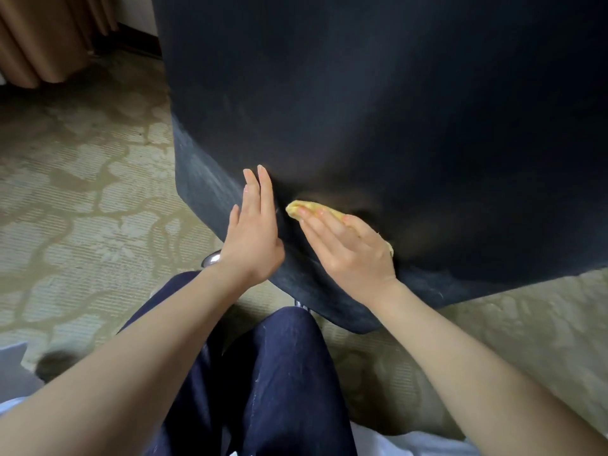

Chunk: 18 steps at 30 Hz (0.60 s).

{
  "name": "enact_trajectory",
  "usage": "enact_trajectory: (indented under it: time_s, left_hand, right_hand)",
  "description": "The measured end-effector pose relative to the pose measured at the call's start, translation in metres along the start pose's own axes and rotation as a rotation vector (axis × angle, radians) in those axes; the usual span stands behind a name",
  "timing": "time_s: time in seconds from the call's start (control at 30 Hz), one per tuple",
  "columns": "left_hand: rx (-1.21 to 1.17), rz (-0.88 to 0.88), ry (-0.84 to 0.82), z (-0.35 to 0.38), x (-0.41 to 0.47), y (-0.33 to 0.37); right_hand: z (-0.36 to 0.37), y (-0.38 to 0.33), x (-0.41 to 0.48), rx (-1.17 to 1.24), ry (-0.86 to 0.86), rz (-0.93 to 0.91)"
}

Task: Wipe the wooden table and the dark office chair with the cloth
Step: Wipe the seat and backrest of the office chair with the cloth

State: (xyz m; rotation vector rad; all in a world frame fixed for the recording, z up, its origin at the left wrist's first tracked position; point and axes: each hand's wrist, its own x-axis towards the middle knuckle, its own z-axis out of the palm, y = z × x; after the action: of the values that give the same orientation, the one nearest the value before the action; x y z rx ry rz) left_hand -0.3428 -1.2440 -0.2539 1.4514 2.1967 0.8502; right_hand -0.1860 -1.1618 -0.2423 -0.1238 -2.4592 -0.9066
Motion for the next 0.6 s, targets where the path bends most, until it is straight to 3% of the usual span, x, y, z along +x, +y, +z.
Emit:
enact_trajectory:
  time_s: [0.1, 0.37, 0.6]
  left_hand:
    - [0.017, -0.025, -0.013, 0.002, 0.000, 0.001]
    - [0.046, -0.046, -0.055, 0.002, 0.000, 0.003]
    - [0.051, -0.102, -0.121, -0.007, -0.001, 0.003]
  right_hand:
    - [0.009, -0.013, -0.020, 0.062, -0.142, -0.018]
    - [-0.003, -0.001, -0.066, 0.244, -0.316, -0.093]
    - [-0.062, 0.049, -0.093, 0.140, -0.154, -0.085]
